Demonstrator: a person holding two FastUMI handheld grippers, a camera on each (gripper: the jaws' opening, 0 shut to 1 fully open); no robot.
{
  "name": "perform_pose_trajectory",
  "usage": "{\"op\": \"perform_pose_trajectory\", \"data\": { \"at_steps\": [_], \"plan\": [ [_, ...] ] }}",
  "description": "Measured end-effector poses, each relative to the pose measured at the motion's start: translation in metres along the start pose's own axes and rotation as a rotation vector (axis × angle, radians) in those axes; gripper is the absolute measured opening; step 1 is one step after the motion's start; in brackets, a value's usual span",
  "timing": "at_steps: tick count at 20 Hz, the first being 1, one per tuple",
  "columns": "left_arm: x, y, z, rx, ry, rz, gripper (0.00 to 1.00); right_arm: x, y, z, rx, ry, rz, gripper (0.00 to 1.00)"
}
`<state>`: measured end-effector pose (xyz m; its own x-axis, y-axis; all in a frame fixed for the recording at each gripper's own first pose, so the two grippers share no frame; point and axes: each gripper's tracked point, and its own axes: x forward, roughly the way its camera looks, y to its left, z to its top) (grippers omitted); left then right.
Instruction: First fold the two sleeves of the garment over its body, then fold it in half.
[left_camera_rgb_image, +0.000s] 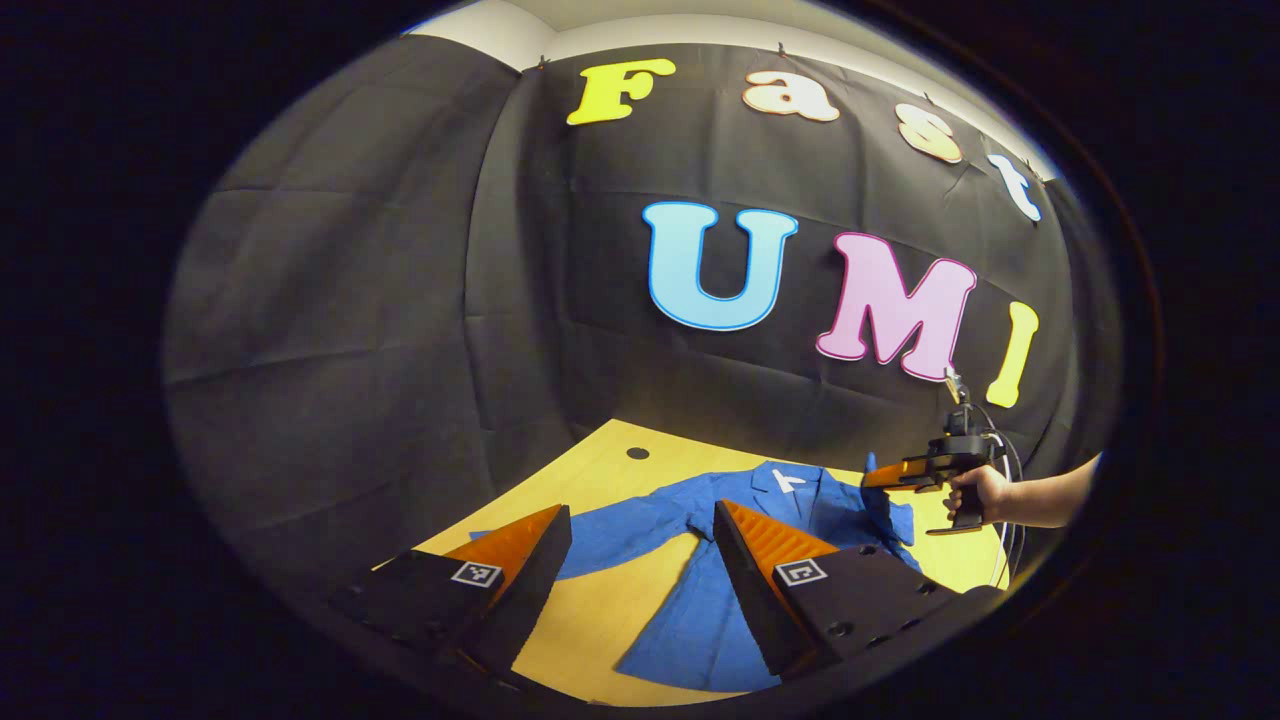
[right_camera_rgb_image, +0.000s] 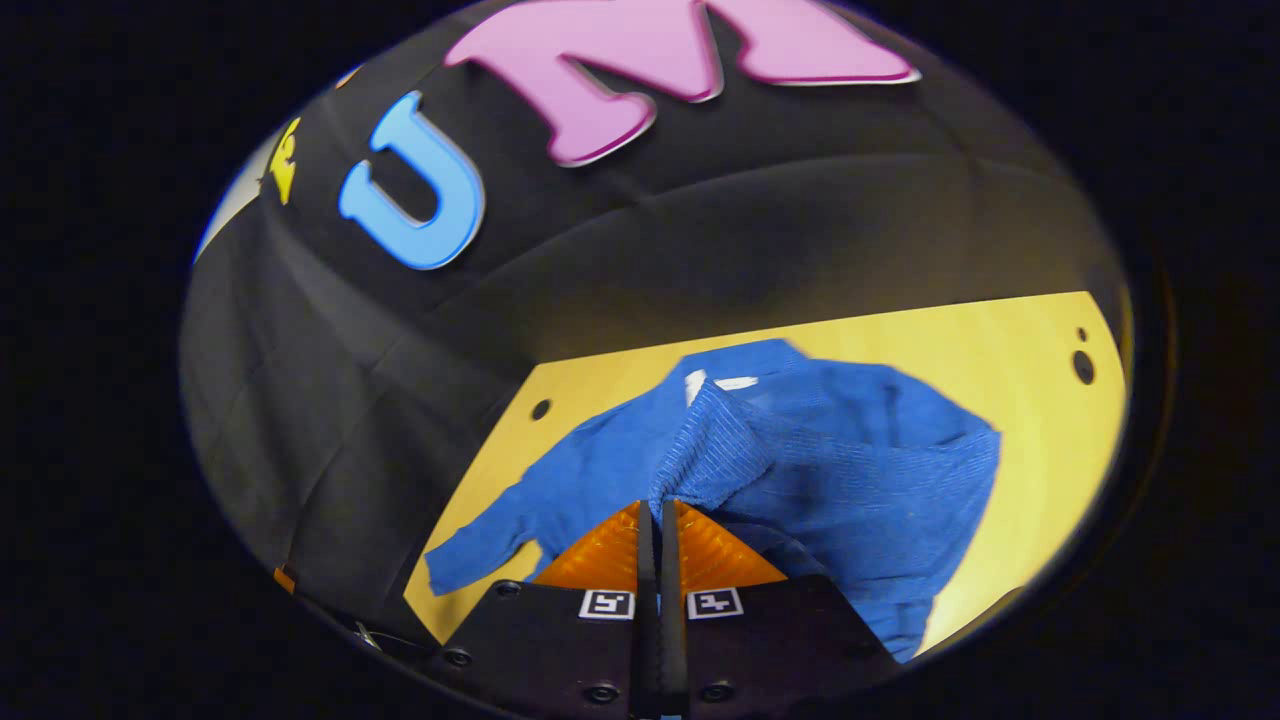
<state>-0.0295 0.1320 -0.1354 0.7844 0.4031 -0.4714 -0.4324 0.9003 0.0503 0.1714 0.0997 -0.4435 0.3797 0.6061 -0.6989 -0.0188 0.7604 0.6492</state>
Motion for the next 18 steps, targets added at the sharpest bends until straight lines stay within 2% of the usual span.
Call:
{"op": "perform_pose_trajectory", "data": {
  "at_steps": [3,5,6,9,12,13,18],
  "plan": [
    [-0.002,0.019,-0.003,-0.013,0.006,0.028,0.82,0.035,0.048,-0.021,-0.056,0.087,0.138,0.04],
    [0.005,0.033,-0.007,-0.017,0.005,0.043,0.82,0.056,0.04,-0.022,-0.05,0.099,0.129,0.05],
    [0.008,0.04,-0.009,-0.019,0.005,0.053,0.82,0.059,0.026,-0.015,-0.008,0.09,0.108,0.0],
    [0.021,0.05,-0.012,-0.033,0.007,0.061,0.82,0.077,0.018,-0.005,0.11,0.052,0.065,0.4],
    [0.042,0.058,-0.015,-0.04,0.005,0.062,0.82,0.054,0.005,0.006,0.069,0.002,0.037,0.77],
    [0.052,0.063,-0.019,-0.043,0.013,0.068,0.82,0.041,0.0,0.006,0.04,-0.007,0.017,0.95],
    [0.111,0.104,-0.062,-0.117,0.113,0.151,0.82,-0.059,-0.002,0.0,-0.107,-0.087,-0.047,0.97]
  ]
}}
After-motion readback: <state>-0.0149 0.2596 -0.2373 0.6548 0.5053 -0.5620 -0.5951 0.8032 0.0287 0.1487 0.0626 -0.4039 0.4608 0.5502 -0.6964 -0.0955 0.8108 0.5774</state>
